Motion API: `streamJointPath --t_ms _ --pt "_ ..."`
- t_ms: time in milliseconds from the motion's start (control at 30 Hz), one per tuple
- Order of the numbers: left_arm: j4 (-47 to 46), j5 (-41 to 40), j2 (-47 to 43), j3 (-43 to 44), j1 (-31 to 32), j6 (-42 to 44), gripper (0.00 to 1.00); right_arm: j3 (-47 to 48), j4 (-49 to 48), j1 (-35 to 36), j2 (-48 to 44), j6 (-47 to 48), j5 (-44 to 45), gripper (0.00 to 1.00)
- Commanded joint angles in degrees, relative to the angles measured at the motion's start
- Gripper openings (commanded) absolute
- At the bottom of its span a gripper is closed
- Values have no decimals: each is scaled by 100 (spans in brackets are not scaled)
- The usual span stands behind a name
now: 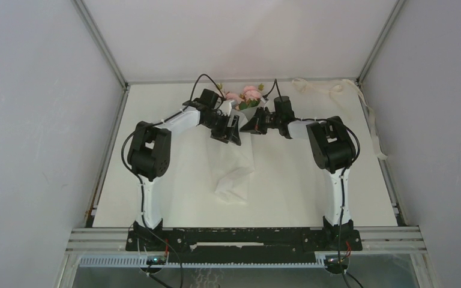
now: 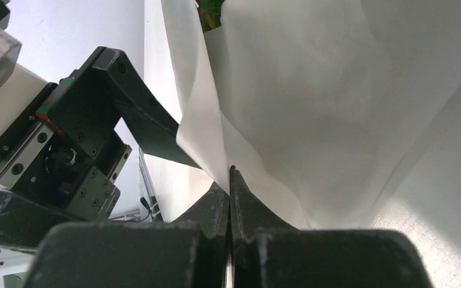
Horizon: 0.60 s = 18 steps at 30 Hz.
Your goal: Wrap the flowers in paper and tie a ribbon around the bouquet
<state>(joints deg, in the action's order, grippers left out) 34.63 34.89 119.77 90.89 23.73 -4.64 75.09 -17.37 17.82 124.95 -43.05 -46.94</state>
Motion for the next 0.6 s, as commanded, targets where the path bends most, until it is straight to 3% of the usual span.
streamJointPath --t_ms 0,133,267,467,500,567 --pt "-143 144 163 199 45 -150 81 -114 -415 -25 -387 -127 -18 0" --pt "-197 491 182 246 199 -162 69 -116 -468 6 -396 -151 -35 0" --pt "-275 992 203 335 289 -301 43 -149 -484 16 -412 -181 2 0" --pt "-333 1083 230 431 317 -367 3 -272 -503 5 -540 -192 94 0" --pt "-344 1088 242 451 317 -384 0 -294 -462 10 -575 -167 126 4" --pt "-388 1099 270 492 325 -420 0 -379 -332 -2 -729 -35 231 28"
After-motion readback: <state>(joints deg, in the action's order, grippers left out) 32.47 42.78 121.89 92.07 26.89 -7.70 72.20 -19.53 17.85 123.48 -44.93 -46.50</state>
